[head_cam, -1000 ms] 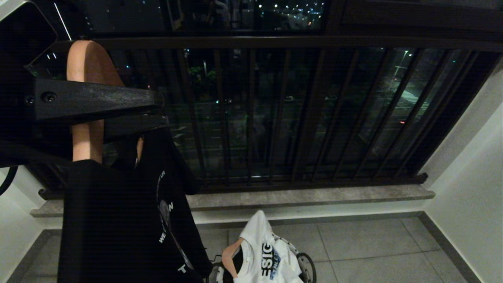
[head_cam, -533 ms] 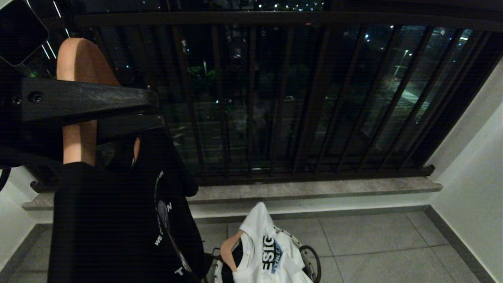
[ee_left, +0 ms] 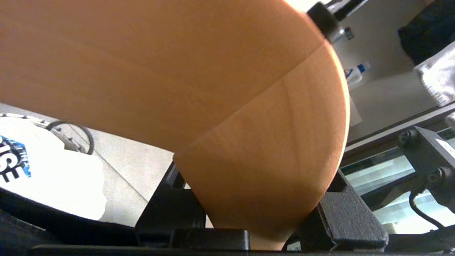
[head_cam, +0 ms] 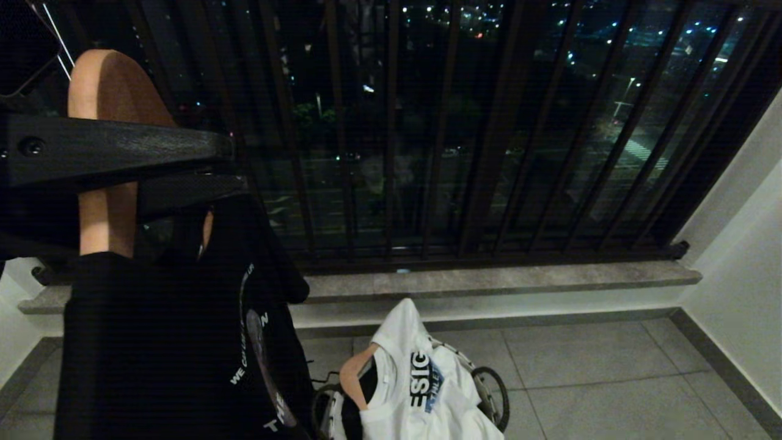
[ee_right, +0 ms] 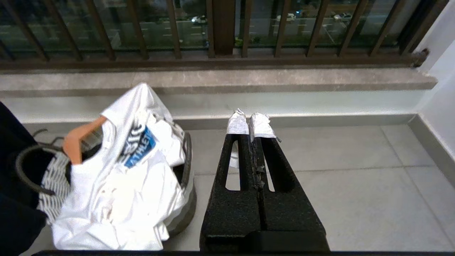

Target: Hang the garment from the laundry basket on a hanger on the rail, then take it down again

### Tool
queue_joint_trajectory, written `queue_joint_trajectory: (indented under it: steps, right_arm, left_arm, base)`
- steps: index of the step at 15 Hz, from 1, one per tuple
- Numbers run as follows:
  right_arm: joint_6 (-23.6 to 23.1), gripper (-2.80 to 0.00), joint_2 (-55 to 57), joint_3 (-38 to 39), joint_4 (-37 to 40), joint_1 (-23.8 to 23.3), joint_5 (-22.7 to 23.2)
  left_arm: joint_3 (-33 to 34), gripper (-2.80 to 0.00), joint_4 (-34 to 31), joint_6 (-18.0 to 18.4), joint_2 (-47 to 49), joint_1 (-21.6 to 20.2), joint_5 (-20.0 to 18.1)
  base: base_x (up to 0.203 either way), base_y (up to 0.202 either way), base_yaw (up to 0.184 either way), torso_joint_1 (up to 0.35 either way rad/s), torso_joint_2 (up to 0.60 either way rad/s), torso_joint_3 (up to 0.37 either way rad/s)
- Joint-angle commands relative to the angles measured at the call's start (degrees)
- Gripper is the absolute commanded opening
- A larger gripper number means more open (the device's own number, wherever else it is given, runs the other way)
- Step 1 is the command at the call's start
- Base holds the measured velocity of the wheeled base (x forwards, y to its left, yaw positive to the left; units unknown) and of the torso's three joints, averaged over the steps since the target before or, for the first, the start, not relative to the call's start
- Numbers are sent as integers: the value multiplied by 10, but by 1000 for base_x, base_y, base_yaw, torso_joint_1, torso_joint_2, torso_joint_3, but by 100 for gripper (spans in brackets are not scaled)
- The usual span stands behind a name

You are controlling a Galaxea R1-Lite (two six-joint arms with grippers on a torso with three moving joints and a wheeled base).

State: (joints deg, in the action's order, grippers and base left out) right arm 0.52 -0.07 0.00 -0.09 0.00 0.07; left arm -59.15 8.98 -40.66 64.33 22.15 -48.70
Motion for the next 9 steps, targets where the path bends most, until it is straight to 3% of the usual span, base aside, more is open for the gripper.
queue_joint_trajectory:
  steps: [1, 9]
  right_arm:
    - [0, -280, 1, -1, 0, 0, 0]
    - [0, -280, 1, 0, 0, 0, 0]
  left_arm:
    - [-1, -280, 1, -2, -3, 0, -3]
    - [-3, -280, 2, -2, -11, 0, -1]
  base:
    - [0, 0, 0, -45, 457, 386]
    - [0, 0, 0, 4, 431, 436]
